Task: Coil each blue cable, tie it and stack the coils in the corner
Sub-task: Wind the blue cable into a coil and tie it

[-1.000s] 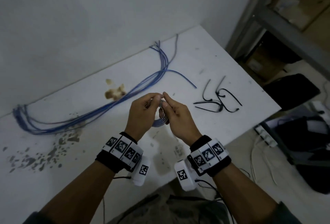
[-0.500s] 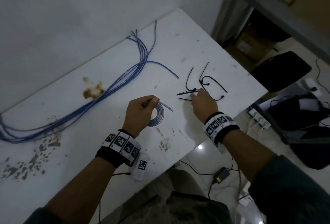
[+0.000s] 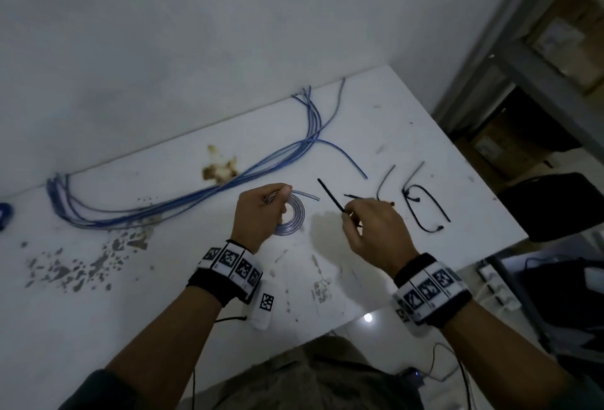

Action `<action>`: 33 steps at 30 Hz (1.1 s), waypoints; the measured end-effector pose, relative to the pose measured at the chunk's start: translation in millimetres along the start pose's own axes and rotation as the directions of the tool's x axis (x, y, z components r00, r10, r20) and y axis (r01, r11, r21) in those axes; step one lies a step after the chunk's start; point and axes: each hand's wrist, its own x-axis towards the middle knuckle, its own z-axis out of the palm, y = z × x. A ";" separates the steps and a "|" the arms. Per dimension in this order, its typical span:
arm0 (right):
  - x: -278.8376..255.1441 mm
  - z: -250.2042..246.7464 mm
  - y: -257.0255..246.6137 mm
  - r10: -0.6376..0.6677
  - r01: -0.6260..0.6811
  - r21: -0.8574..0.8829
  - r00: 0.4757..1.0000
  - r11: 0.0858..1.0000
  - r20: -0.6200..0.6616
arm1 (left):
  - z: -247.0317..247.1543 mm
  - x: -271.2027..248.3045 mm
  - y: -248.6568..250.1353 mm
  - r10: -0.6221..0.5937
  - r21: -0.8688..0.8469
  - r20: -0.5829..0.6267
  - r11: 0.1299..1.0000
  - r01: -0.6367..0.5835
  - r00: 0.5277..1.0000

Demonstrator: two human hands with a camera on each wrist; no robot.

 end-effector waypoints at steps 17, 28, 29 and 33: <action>76.2 5.3 -163.9 -0.202 0.307 -0.291 0.919 0.906 0.339 | -84.6 -9.9 5.7 0.255 0.209 -0.302 0.958 -0.198 0.919; 94.0 19.2 -192.0 -0.175 0.276 -0.288 0.927 0.917 0.332 | -111.6 -7.3 0.5 0.362 0.374 -0.391 0.903 -0.213 0.846; 95.1 16.0 -190.8 -0.157 0.264 -0.303 0.930 0.916 0.333 | -112.2 -5.3 2.4 0.358 0.348 -0.415 0.912 -0.217 0.836; 101.1 8.7 -182.0 -0.106 0.218 -0.329 0.939 0.919 0.327 | -105.9 5.3 -1.5 0.378 0.367 -0.469 0.906 -0.214 0.798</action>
